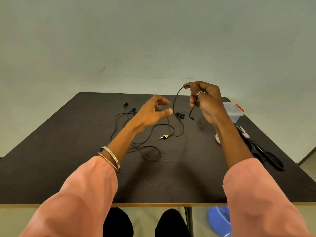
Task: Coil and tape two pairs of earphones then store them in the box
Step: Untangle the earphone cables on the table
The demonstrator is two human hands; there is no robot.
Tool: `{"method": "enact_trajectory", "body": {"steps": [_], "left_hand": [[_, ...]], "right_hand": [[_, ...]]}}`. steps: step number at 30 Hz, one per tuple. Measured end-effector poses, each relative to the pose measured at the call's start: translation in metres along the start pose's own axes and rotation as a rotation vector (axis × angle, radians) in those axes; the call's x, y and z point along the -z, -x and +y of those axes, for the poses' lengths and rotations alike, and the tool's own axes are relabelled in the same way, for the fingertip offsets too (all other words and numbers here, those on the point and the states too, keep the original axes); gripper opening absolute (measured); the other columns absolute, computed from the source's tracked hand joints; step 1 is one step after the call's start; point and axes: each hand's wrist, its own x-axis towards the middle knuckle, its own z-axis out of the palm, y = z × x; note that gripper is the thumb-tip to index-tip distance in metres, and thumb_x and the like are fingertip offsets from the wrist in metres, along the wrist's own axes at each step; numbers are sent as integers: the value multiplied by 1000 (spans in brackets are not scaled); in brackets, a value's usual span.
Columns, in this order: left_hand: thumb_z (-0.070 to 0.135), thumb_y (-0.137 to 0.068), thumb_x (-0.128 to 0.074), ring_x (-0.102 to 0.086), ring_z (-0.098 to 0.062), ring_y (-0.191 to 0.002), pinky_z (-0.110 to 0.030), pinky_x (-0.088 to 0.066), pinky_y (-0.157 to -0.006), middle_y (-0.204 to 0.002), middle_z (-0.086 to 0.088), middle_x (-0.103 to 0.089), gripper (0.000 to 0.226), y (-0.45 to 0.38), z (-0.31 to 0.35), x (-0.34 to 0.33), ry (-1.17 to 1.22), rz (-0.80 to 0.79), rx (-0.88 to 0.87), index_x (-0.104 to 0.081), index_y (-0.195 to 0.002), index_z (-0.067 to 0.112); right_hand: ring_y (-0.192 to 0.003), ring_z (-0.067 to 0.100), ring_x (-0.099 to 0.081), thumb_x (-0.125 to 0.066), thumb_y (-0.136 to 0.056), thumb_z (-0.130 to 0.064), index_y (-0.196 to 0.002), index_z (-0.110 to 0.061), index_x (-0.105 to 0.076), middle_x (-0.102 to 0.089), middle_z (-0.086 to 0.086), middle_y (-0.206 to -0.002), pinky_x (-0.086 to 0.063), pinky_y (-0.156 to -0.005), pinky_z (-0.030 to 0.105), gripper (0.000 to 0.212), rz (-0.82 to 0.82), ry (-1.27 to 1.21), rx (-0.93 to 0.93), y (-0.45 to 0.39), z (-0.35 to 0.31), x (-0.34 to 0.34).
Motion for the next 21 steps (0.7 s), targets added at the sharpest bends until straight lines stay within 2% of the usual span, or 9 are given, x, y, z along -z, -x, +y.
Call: {"method": "enact_trajectory", "body": {"steps": [2, 4, 7, 10, 13, 15, 17, 18, 21], "left_hand": [[24, -88, -68, -58, -10, -115, -27, -45, -97, -120, 10, -66, 49, 3, 3, 1, 98, -128, -54, -44, -130, 27], [19, -92, -63, -64, -2, -104, -14, -45, -87, -109, 1, -72, 42, 8, 6, -1, 160, -229, -50, -49, -131, 22], [13, -95, -56, -63, 2, -73, -5, -42, -58, -87, -2, -70, 11, 13, 6, -3, 210, -209, -23, -67, -98, 9], [19, -97, -55, -50, -8, -61, -19, -31, -51, -67, 3, -61, 22, 9, -3, 9, 367, 4, 42, -71, -82, 17], [25, -98, -53, -44, -9, -54, -25, -27, -53, -52, 8, -49, 28, 3, -3, 32, 601, 270, 82, -69, -77, 16], [29, -98, -51, -41, -7, -49, -25, -25, -50, -51, 8, -44, 29, 2, 2, 43, 684, 359, 48, -67, -77, 16], [30, -98, -51, -38, -7, -47, -24, -24, -47, -51, 8, -42, 29, 2, 7, 47, 749, 418, 21, -67, -78, 15], [30, -98, -51, -36, -7, -46, -24, -22, -47, -51, 8, -41, 29, 2, 10, 48, 789, 444, 3, -67, -79, 15], [31, -99, -49, -33, -6, -45, -25, -18, -49, -52, 8, -39, 29, 1, 13, 53, 922, 494, -54, -66, -82, 15]], "right_hand": [[-54, 13, -42, -52, -98, -15, -100, -6, -71, -45, 4, -66, -34, -47, 24, 20, -42, -82, -18, 0, 2, -1], [-51, 11, -38, -55, -96, -13, -98, -5, -70, -49, 3, -67, -28, -44, 21, 17, -47, -137, -29, 1, 4, -5], [-51, 9, -41, -66, -86, -12, -96, -4, -70, -62, 2, -73, -29, -43, 20, 13, -15, -194, -47, 3, 4, -7], [-64, 7, -59, -69, -83, -1, -94, -9, -71, -69, 3, -81, -45, -52, 21, 14, -16, 45, -93, 8, 14, 5], [-85, 23, -68, -71, -84, -9, -96, -11, -74, -73, 7, -90, -56, -84, 39, 12, -110, 448, -175, 13, 35, 22], [-88, 17, -67, -69, -87, -12, -99, -10, -74, -73, 4, -93, -54, -89, 29, 14, -180, 580, -156, 17, 44, 25], [-86, 5, -64, -66, -89, -9, -104, -8, -73, -72, 3, -96, -48, -80, 7, 16, -183, 624, -116, 19, 47, 24], [-84, 1, -62, -64, -90, -8, -103, -7, -72, -72, 4, -96, -45, -77, 4, 16, -176, 646, -118, 19, 48, 24], [-81, 5, -66, -57, -93, -5, -93, -8, -72, -72, 2, -85, -47, -97, 27, 15, -223, 817, -165, 13, 55, 31]]}}
